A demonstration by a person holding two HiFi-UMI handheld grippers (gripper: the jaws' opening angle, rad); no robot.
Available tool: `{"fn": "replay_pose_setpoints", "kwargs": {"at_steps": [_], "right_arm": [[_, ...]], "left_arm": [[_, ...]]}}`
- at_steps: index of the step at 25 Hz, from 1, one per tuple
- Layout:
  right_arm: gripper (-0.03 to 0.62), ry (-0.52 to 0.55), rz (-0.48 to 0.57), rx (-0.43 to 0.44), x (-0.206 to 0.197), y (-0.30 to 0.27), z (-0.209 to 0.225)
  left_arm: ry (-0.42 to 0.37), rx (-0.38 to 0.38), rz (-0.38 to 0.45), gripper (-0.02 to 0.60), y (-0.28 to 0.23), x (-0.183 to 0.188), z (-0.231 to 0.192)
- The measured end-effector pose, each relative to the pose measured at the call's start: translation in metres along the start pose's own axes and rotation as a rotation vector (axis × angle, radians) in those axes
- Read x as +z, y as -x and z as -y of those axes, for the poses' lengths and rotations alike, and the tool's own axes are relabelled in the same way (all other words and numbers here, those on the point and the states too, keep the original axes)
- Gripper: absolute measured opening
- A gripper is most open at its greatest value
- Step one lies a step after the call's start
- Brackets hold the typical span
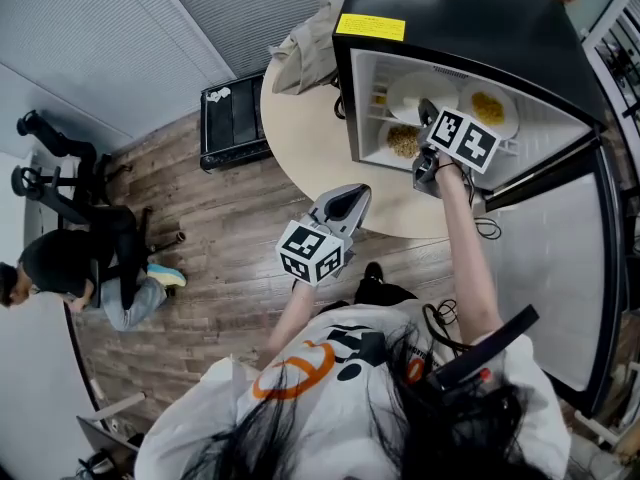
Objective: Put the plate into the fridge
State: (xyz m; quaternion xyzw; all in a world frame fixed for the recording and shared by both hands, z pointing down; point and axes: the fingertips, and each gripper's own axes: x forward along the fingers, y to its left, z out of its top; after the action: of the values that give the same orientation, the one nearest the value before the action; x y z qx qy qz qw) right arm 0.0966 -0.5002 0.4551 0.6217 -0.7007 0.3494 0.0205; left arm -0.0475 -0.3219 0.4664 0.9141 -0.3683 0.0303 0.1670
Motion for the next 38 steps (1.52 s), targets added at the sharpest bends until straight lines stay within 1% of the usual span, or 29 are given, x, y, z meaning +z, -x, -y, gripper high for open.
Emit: {"fn": "replay_pose_setpoints", "kwargs": {"at_steps": [2,3,6,8,9,12,16,19,23,27,32,34,38], "right_arm": [[0.186,0.132,0.011,-0.050,0.003,-0.001,-0.001],[0.192,0.180,0.021,-0.067,0.005,-0.001,-0.001],[0.221,0.281,0.036,-0.122,0.011,0.000,0.000],[0.266,0.337,0.036,-0.159,0.014,0.001,0.001],[0.278,0.350,0.037,-0.165,0.016,0.002,0.000],[0.296,0.345,0.054,-0.175,0.020,0.006,0.000],[0.301,0.389,0.116,-0.219,0.035,0.016,0.003],[0.299,0.365,0.121,-0.181,0.038,0.020,-0.003],[0.299,0.320,0.097,-0.140,0.029,0.021,-0.004],[0.299,0.307,0.076,-0.101,0.021,0.022,-0.007],[0.296,0.281,0.078,-0.034,0.015,0.034,-0.015],[0.278,0.279,0.080,-0.021,0.014,0.041,-0.019],[0.196,0.271,0.094,0.004,0.009,0.056,-0.026]], "left_arm": [[0.000,0.002,0.000,0.012,0.001,0.001,0.000],[0.000,0.003,-0.001,0.012,0.002,0.001,0.000],[0.001,0.007,-0.003,0.012,0.004,0.000,-0.001],[0.003,0.011,-0.003,0.012,0.005,-0.001,-0.002],[0.004,0.012,-0.003,0.012,0.005,-0.001,-0.002],[0.004,0.013,-0.003,0.012,0.006,0.000,-0.003],[0.007,0.010,-0.004,0.012,0.005,-0.001,-0.004],[0.007,0.007,-0.006,0.012,0.005,-0.002,-0.003],[0.005,0.001,-0.002,0.012,0.005,-0.001,-0.001],[0.003,0.001,-0.005,0.012,0.007,-0.002,0.000],[-0.002,0.001,-0.004,0.012,0.010,-0.002,0.003],[-0.004,0.003,-0.003,0.012,0.012,-0.002,0.003],[-0.007,0.003,-0.001,0.012,0.017,-0.001,0.007]]}}
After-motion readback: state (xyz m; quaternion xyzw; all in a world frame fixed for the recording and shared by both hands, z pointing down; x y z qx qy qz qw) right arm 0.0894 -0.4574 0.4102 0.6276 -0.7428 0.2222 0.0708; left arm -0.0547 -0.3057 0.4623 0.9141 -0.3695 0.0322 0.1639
